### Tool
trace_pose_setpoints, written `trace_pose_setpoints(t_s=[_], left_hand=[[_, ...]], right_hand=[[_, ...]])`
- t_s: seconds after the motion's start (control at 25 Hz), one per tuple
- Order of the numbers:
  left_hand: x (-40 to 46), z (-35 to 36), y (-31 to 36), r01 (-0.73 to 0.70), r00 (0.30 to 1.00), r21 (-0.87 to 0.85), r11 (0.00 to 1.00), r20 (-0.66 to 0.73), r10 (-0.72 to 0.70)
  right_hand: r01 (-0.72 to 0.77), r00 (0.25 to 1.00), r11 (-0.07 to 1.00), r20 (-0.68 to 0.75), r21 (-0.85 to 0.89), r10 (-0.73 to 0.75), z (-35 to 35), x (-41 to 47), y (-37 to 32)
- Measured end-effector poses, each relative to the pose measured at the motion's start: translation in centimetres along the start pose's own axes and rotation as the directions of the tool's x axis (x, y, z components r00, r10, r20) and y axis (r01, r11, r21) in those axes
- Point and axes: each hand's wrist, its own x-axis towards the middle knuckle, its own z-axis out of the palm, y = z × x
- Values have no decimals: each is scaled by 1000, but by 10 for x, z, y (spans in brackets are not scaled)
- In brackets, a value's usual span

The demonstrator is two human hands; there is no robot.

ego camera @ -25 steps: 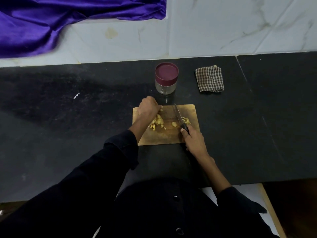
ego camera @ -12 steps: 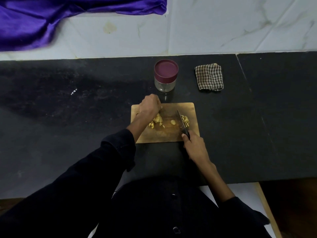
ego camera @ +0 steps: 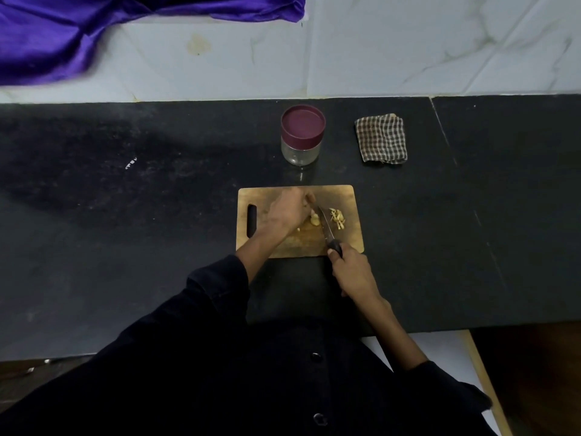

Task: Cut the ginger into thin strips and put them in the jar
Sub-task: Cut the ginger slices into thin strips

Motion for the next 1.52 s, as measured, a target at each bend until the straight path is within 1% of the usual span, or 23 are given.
trace_pose_setpoints(t_s=[0.12, 0.24, 0.36, 0.48, 0.6, 0.64, 0.72, 0.84, 0.96, 1.08, 1.2, 1.36, 1.52], left_hand=[[0, 1, 3, -29, 1000, 25, 999, 9, 28], [1, 1, 6, -106, 994, 112, 988, 31, 103], [3, -2, 8, -199, 978, 215, 956, 102, 180], [4, -8, 11, -292, 952, 319, 902, 186, 243], [5, -13, 13, -322, 942, 347, 881, 210, 262], [4, -13, 13, -316, 946, 351, 882, 190, 264], [-1, -9, 9, -267, 964, 331, 905, 103, 246], [-12, 7, -1, -125, 991, 214, 969, -21, 133], [-23, 23, -4, -64, 994, 142, 988, -82, 76], [-29, 30, -6, -56, 986, 89, 994, -152, 69], [-34, 33, -5, -64, 975, 73, 995, -209, 78], [-36, 35, -6, -71, 971, 52, 996, -224, 81], [-37, 36, -6, -68, 974, 34, 997, -215, 73]], right_hand=[[-7, 1000, 1000, 12, 7, 7, -3, -2, -1], [-12, 1000, 1000, 20, 17, 12, -4, -4, -3], [-27, 999, 999, 31, 30, 26, -5, -6, -4], [-34, 999, 999, 36, 31, 33, -6, -6, -5], [-36, 999, 999, 40, 23, 36, -7, -6, -6], [-36, 999, 999, 42, 20, 35, -7, -6, -6], [-34, 999, 999, 37, 17, 33, -7, -7, -7], [-25, 999, 1000, 23, 5, 25, -7, -8, -6], [-18, 1000, 999, 23, -38, 18, -5, -12, -7], [13, 1000, 993, -1, -115, -13, -2, -16, -8], [41, 999, 984, -22, -171, -45, 0, -20, -9], [61, 997, 958, -31, -281, -73, -2, -25, -13], [81, 994, 944, -38, -321, -98, -4, -31, -14]])
